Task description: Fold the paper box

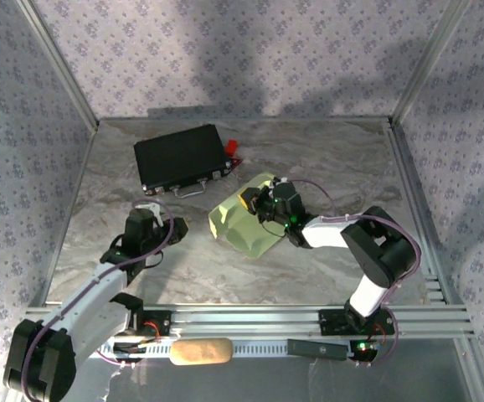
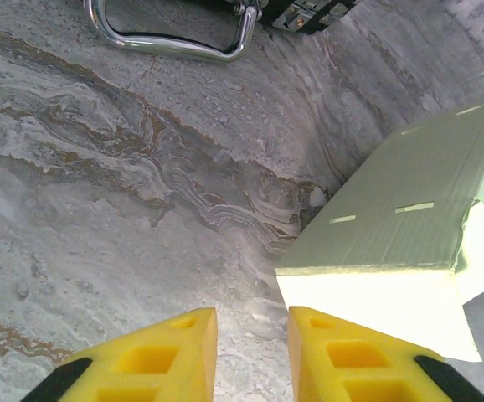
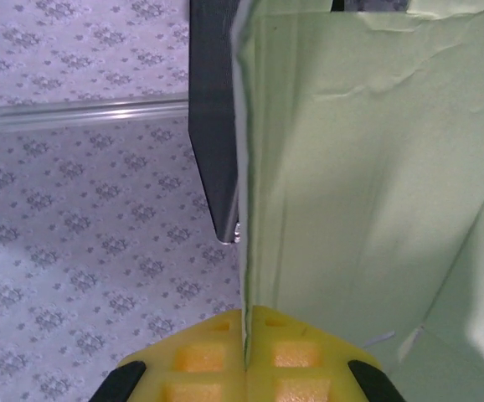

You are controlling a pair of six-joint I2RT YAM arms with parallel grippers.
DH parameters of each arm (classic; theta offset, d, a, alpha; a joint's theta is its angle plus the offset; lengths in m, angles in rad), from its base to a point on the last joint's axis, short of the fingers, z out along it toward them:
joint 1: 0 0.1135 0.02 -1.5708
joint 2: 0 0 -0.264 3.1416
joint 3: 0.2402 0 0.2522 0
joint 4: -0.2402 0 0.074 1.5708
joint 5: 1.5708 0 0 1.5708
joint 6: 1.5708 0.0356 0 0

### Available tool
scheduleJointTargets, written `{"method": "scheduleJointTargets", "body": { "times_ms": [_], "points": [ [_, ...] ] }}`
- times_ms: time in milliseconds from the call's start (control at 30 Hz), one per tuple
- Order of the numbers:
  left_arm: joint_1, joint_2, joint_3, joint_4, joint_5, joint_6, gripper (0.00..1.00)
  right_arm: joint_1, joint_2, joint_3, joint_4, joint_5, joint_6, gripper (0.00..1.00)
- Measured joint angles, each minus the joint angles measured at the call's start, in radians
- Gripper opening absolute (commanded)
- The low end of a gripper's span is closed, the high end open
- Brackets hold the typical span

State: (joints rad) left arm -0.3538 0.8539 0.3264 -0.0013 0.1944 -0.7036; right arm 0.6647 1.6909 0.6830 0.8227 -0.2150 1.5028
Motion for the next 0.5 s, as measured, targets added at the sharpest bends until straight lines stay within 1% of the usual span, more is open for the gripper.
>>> {"method": "scheduleJointTargets", "body": {
  "times_ms": [167,367,500],
  "points": [
    [-0.018,0.047,-0.023,0.064,0.032,0.051,0.34,-0.023,0.051,-0.019,0.100,-0.069,-0.023,0.00],
    [-0.073,0.141,-0.023,0.169,0.067,0.150,0.35,-0.045,0.064,-0.030,0.135,-0.117,-0.031,0.00],
    [-0.101,0.197,-0.023,0.235,0.076,0.215,0.40,-0.049,0.079,-0.030,0.141,-0.134,-0.031,0.00]
  ]
}}
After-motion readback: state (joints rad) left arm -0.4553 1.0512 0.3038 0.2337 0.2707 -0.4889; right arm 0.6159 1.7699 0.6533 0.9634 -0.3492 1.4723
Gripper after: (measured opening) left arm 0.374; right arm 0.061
